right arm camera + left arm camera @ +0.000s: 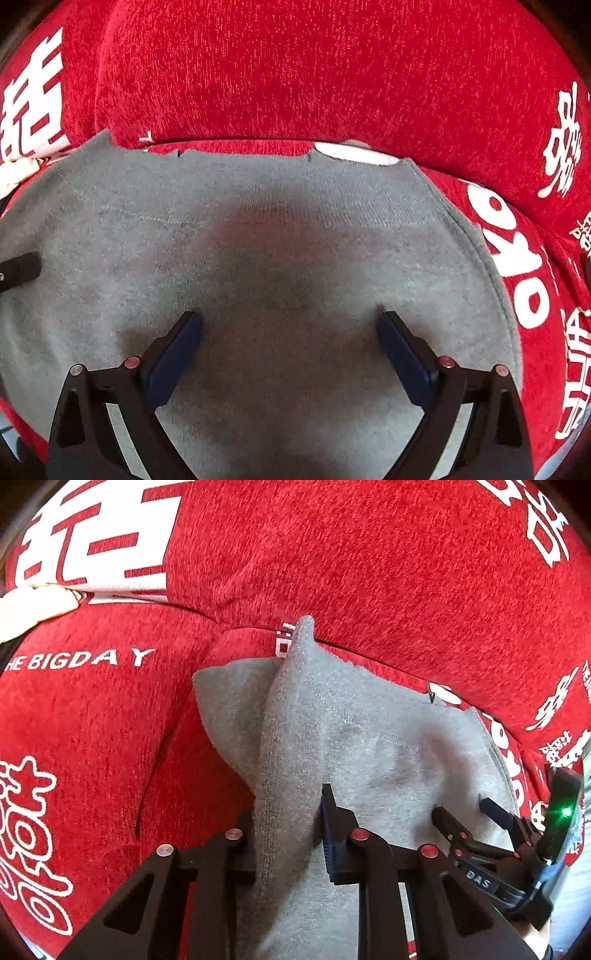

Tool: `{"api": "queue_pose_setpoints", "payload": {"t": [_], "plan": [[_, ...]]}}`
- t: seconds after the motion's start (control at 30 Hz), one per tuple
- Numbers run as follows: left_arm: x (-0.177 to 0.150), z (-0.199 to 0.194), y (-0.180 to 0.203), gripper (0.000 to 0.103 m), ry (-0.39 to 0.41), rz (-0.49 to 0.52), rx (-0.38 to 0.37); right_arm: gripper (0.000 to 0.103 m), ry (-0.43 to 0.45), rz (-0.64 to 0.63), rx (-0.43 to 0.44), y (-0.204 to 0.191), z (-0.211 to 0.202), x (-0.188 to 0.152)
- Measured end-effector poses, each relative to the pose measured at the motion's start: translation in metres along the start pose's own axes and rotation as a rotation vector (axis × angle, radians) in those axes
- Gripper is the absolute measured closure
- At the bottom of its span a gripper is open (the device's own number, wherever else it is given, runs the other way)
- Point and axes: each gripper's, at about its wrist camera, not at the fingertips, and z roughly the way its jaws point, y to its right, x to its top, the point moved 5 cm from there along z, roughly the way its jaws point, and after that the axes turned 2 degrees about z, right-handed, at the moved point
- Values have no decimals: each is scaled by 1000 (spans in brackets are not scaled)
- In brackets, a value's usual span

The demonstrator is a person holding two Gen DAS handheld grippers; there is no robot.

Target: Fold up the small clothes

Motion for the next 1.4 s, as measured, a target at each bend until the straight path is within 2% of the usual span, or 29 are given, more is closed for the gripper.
{"api": "queue_pose_setpoints", "payload": {"t": [0.03, 0.17, 0.33, 0.43, 0.57, 0.67, 0.77, 0.97, 1.1, 1.13, 1.2, 1.27, 1.4], "plan": [[0, 0, 2, 80, -1, 2, 11, 6, 4, 9, 20, -1, -1, -1], [-3, -5, 12, 80, -8, 11, 57, 2, 42, -57, -39, -12, 5, -7], [0, -20, 28, 80, -2, 41, 97, 2, -46, -28, 26, 9, -6, -13], [2, -22, 41, 80, -6, 61, 137, 2, -4, 14, 52, 36, -29, -23], [3, -19, 68, 81, -24, 78, 187, 2, -8, 65, 35, 83, -37, -41], [5, -22, 92, 81, -26, 71, 214, 2, -1, 83, 58, 109, -43, -49], [10, -30, 119, 82, -17, 73, 227, 2, 23, 84, 41, 131, -53, -51], [13, -39, 195, 82, -8, 99, 217, 2, 85, 118, 61, 178, -73, -53], [7, -23, 250, 82, -32, 135, 200, 2, 104, 145, 37, 210, -75, -60], [4, -16, 262, 87, -36, 148, 199, 2, 103, 154, 40, 216, -74, -62], [-4, 5, 289, 89, -65, 174, 192, 2, 103, 171, 44, 229, -72, -68], [-13, 29, 308, 89, -75, 210, 223, 2, 99, 184, 47, 238, -70, -75], [-34, 76, 319, 89, -142, 198, 245, 2, 83, 204, 47, 251, -61, -87]]}}
